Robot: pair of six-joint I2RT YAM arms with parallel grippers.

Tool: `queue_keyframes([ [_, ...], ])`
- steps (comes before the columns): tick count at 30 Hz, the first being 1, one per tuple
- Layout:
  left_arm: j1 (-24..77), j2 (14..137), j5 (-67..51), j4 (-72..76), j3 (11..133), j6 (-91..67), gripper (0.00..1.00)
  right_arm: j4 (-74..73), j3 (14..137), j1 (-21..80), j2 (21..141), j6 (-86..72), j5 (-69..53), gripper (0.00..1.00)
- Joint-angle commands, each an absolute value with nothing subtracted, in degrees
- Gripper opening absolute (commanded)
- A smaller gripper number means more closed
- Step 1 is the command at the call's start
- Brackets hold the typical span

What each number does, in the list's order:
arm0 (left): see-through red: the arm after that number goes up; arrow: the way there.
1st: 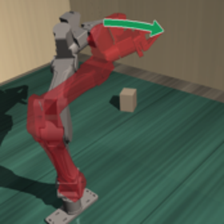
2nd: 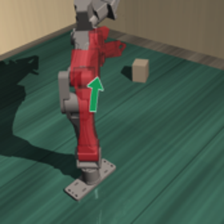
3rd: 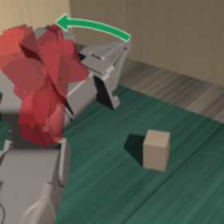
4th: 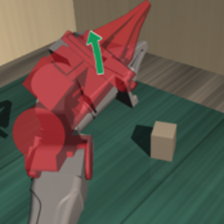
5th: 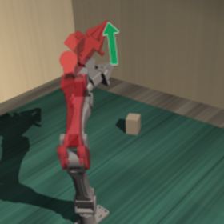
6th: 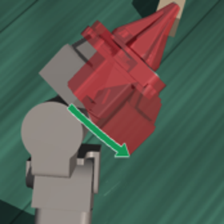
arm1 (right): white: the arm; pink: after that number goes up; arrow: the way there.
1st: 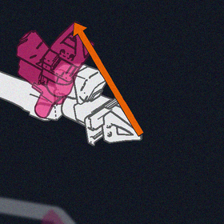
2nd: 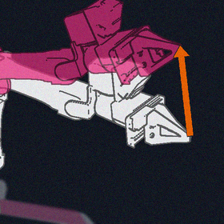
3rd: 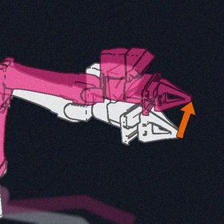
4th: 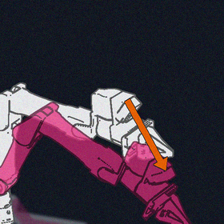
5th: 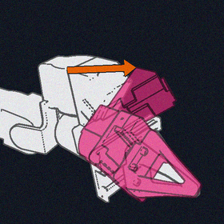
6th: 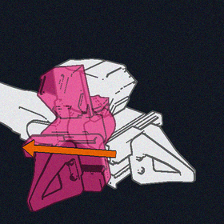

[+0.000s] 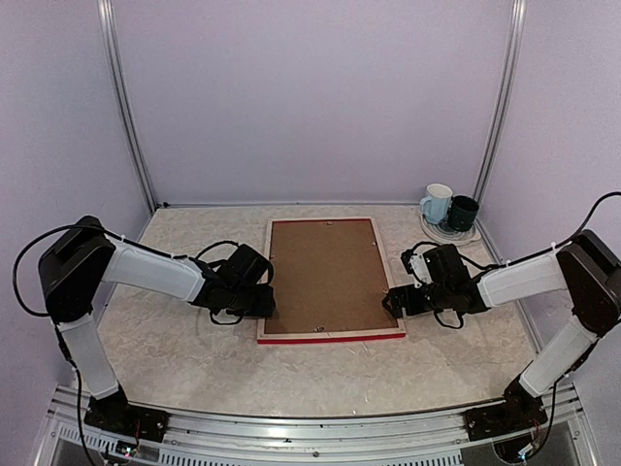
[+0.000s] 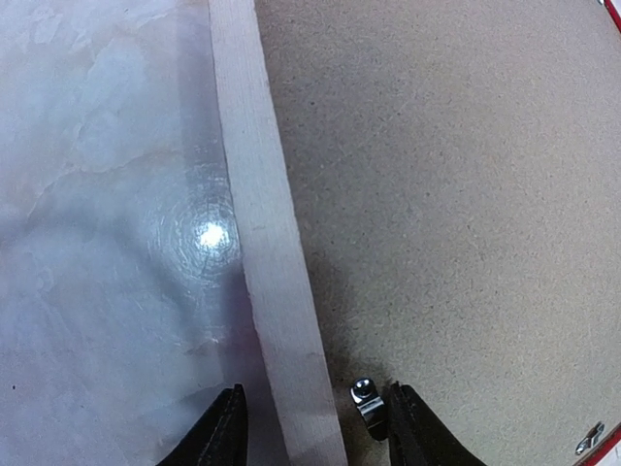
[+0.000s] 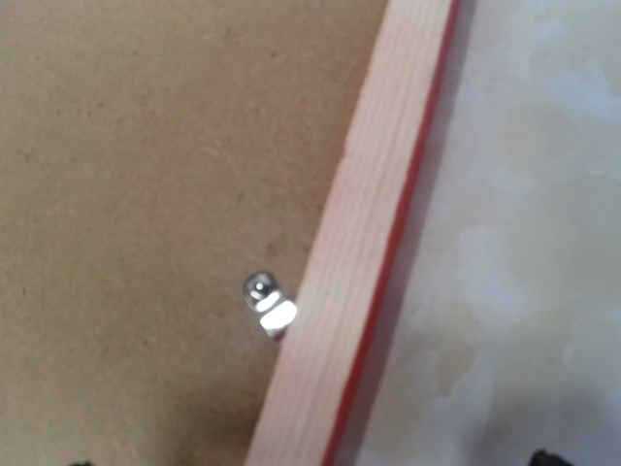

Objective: Put the photo into the frame
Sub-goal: Press the fastener onto the backboard.

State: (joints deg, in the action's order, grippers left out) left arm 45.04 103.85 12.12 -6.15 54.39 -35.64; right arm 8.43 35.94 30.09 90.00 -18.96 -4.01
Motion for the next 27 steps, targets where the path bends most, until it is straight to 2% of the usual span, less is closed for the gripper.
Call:
queue_keyframes([
  [1, 44.1, 104.2, 12.9, -9.5, 52.6, -34.9, 0.48, 7.7, 37.3, 29.9, 90.7, -19.0, -3.7, 0.97],
  [16, 43.5, 103.4, 12.2, -8.5, 50.8, -34.8, 0.37, 7.6, 37.2, 30.0, 90.7, -18.9, -3.6, 0.97],
  [20, 43.5, 103.2, 11.9, -8.3, 50.3, -34.8, 0.3, 7.7, 37.2, 30.0, 90.6, -19.0, -3.3, 0.97],
  [24, 43.4, 102.9, 12.1, -8.0, 49.8, -34.9, 0.18, 7.7, 37.1, 29.9, 90.5, -19.0, -3.4, 0.97],
  [27, 43.4, 102.8, 11.7, -7.7, 49.6, -35.0, 0.14, 7.7, 37.2, 29.9, 90.7, -18.9, -3.2, 0.97],
])
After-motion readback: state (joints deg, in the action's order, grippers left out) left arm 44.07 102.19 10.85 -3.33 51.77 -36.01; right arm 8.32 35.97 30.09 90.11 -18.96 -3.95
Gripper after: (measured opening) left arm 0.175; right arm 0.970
